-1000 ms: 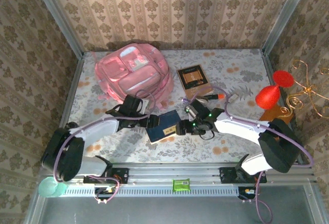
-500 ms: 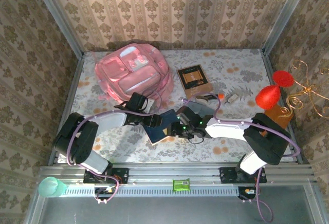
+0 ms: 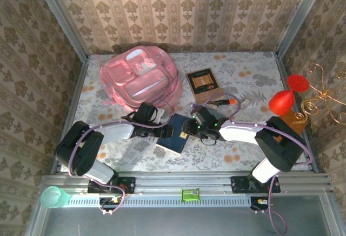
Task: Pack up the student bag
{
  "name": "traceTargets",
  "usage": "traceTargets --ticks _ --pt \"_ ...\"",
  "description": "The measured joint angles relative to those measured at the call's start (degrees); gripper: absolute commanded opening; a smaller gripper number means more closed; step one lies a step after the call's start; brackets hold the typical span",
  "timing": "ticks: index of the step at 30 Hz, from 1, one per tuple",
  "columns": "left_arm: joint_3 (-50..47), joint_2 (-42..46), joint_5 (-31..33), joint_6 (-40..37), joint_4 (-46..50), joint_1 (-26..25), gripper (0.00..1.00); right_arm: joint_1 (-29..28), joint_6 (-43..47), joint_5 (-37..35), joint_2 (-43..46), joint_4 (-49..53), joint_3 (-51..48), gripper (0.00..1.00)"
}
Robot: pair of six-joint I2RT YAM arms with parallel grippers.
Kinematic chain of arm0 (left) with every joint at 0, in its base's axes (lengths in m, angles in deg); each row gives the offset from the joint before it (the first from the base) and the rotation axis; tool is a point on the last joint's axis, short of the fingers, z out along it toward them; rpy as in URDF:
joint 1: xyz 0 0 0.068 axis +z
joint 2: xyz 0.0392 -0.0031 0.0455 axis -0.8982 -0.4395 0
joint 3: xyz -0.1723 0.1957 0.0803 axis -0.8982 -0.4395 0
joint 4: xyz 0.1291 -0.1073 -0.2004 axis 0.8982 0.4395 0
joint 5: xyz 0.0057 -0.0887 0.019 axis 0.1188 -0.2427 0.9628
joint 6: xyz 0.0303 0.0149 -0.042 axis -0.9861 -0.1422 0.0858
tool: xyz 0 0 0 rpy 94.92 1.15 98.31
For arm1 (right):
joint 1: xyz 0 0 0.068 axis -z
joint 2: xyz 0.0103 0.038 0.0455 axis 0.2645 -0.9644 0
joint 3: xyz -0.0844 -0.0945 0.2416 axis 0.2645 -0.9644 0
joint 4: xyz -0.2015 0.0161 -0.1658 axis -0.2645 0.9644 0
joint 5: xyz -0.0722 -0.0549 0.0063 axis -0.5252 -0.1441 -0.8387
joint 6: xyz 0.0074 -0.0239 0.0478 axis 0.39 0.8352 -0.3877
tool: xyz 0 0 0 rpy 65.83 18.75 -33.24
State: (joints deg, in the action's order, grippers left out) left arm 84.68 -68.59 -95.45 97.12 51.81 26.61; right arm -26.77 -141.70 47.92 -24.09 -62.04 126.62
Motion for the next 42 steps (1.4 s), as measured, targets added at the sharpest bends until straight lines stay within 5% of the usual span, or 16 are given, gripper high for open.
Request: traceTargets --ticks 11,18,26,35,42 --pt "0.4 0.1 2.7 2.2 0.0 -2.0 0.62 0.0 -0.4 -2.7 2.0 -1.9 -1.3 0.01" --pt "1.5 6.5 3.2 0.1 5.9 -2.8 0.66 1.9 5.0 0.8 6.5 0.1 -1.2 0.0" --pt "9.1 15.4 9.4 -6.5 10.1 6.9 0.71 10.0 10.8 11.7 14.9 6.5 0.3 0.0" --pt "24.3 0.0 15.0 -16.5 17.0 10.0 0.72 16.2 12.8 19.4 19.9 11.4 5.0 0.0" --pt "20.0 4.3 1.7 -13.7 13.6 10.0 0.83 18.6 14.2 23.8 20.4 12.3 5.1 0.0"
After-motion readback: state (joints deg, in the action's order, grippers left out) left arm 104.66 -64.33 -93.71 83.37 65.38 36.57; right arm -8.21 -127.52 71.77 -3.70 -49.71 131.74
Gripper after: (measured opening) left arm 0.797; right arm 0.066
